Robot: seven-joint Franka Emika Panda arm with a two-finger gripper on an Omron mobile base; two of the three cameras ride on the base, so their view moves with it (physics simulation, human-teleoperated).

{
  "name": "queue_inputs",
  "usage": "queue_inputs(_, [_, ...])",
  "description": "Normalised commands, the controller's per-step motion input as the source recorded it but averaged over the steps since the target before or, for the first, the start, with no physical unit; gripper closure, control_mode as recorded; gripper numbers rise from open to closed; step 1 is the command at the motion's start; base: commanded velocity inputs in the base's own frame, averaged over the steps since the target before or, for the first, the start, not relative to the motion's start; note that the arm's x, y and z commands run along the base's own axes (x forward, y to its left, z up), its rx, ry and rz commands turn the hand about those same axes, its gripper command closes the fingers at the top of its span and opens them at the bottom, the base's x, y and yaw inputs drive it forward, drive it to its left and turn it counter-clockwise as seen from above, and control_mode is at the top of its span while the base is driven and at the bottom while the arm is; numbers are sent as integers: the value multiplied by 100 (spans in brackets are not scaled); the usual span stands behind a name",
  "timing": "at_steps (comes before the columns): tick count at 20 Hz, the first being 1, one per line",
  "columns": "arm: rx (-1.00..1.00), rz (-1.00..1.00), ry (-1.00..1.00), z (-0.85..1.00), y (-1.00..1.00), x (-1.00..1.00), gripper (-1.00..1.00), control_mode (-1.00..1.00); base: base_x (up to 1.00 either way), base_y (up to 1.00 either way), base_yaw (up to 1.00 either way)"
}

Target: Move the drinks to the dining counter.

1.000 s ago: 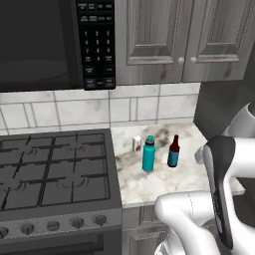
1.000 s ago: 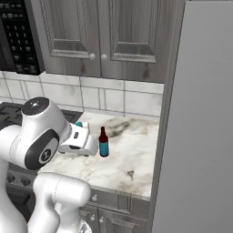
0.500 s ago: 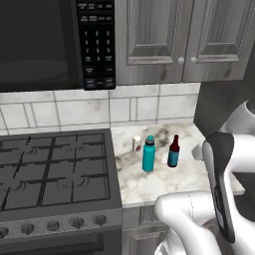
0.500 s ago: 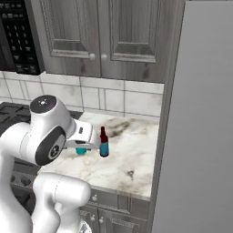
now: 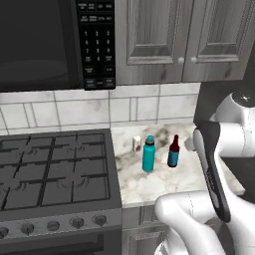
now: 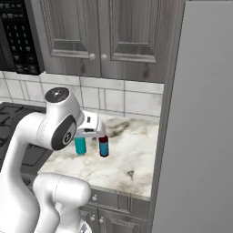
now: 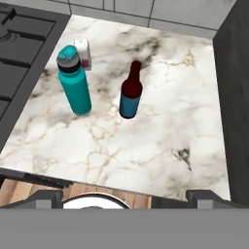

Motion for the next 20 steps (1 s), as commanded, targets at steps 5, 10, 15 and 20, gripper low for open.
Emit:
queue_inputs(5, [0,0,0,-6,14,19,-100,-100,0,0,0])
queue_inputs(10, [0,0,0,-20,5,19,-100,-100,0,0,0])
queue_inputs(15, [0,0,0,-18,0,35,-100,-100,0,0,0])
queue_inputs(20, [0,0,1,-7,0,39,-100,-100,0,0,0])
